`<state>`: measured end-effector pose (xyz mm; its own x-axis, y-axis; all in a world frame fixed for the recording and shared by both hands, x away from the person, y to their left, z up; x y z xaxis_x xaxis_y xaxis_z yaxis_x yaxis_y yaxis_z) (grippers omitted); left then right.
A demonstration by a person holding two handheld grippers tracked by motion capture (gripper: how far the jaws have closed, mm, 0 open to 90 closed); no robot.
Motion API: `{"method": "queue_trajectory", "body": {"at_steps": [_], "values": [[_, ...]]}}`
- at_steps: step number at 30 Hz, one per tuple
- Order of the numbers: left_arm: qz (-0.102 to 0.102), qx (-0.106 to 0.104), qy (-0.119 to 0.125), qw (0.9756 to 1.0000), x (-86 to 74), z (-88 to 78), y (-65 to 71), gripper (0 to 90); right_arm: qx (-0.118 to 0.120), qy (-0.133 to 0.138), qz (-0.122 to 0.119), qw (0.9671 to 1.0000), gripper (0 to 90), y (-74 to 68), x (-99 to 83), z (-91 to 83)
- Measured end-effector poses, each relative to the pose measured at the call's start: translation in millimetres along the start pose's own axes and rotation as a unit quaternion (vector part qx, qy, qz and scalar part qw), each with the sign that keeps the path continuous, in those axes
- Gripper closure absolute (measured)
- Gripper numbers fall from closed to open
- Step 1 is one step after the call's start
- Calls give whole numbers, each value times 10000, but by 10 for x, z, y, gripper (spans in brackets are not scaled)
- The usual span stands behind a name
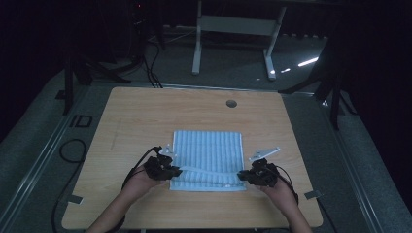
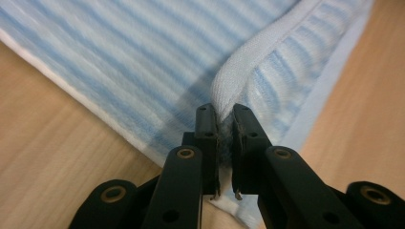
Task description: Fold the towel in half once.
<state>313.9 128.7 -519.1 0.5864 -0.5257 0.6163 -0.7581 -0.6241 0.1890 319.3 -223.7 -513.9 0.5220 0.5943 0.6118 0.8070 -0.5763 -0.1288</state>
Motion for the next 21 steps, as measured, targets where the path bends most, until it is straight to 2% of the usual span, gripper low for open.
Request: {"method": "queue_trajectory", "body": {"at_steps": [1, 5, 7, 10, 12, 16, 21], "values": [[38, -62, 76, 9999, -29, -86, 60, 818, 26, 48, 5, 10000, 823, -19, -2, -32], [29, -80, -44, 10000, -139, -177, 200, 728, 136, 219, -86, 9996, 808, -179, -87, -159], [148, -262, -129, 9995, -210, -200, 291, 692, 209, 254, -51, 9994, 760, -243, -165, -184], [291, -384, -361, 9982, -314, -202, 409, 620, 308, 178, -29, 9994, 720, -334, -296, -177], [310, -461, -454, 9974, -370, -212, 453, 602, 417, 77, 56, 9991, 693, -378, -378, -162], [362, -404, -533, 9971, -436, -253, 506, 578, 392, -93, 41, 9992, 654, -434, -493, -174], [320, -281, -516, 9978, -422, -303, 478, 527, 269, 10, 114, 9996, 653, -379, -489, -246]]}}
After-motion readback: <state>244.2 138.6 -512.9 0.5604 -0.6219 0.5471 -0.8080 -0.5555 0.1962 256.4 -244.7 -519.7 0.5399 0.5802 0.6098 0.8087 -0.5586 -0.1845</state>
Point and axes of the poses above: each handheld gripper's, and its own axes: z roughly forward along the jaws, x roughly out of its top, y roughly to its right, the point moved 1 cm from there along z, roughly forward along the jaws, and after that the axes turned 3 degrees about -z, right-handed, at the moved point
